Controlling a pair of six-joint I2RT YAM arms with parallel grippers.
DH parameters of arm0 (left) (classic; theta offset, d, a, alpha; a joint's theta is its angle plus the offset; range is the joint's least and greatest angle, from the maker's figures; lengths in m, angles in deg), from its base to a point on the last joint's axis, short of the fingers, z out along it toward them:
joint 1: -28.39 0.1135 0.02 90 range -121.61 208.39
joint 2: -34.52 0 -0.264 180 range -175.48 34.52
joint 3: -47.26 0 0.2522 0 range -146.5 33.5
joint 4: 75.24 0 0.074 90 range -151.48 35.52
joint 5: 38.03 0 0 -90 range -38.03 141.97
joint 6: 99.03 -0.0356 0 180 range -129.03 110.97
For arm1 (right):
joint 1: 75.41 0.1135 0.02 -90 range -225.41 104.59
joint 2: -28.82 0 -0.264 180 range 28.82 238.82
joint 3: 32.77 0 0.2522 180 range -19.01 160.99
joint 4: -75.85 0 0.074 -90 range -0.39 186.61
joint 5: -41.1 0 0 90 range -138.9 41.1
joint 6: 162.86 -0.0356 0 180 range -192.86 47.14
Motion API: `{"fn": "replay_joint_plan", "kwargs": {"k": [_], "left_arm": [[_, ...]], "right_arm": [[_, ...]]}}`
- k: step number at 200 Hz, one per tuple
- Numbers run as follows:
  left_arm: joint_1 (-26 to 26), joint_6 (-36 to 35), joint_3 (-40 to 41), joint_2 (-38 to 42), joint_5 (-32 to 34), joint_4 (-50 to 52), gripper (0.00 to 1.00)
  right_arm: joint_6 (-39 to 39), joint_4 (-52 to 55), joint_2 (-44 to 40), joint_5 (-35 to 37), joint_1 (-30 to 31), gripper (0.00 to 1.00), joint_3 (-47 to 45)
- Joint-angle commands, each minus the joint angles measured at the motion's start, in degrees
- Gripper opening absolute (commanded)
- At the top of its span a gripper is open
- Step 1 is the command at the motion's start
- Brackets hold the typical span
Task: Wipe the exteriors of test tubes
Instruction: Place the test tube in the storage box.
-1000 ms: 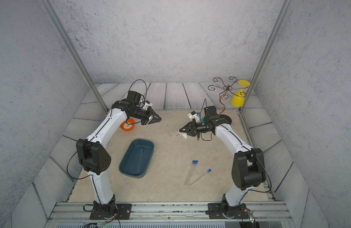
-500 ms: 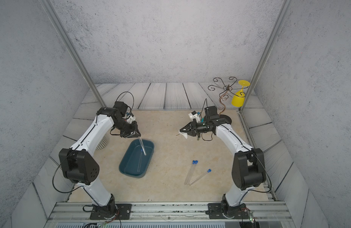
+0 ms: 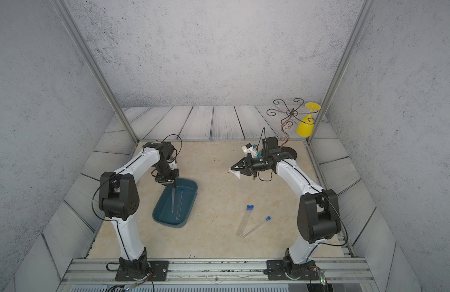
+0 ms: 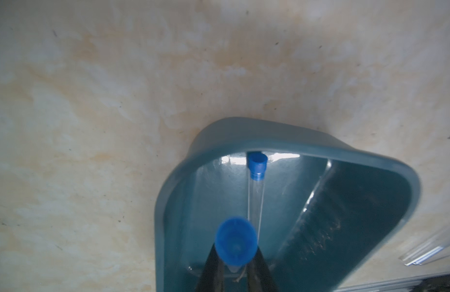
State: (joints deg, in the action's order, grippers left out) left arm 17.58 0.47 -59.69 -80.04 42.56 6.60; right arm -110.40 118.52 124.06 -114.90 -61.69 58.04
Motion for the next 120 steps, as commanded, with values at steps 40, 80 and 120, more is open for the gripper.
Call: {"fn": "replay_joint_plan", "kwargs": {"k": [40,80,120], "left_arm": [[-1.4,1.91,7.88,-1.04,5.17,-6.1,0.17],[-3.01,4.96,7.25,1.53,10.04,-5.86,0.74],[-9.12,9.99,3.1,6.51,13.4,-1.23,0.86]], "right_arm": [[2.58,1.78,0.29,1.26,-0.52,0.15,0.16],[3.61,2.55,0.56,1.83,-1.03,0.15,0.15],[3.88,2.91,0.74,2.1,-1.49,0.15,0.77]]}}
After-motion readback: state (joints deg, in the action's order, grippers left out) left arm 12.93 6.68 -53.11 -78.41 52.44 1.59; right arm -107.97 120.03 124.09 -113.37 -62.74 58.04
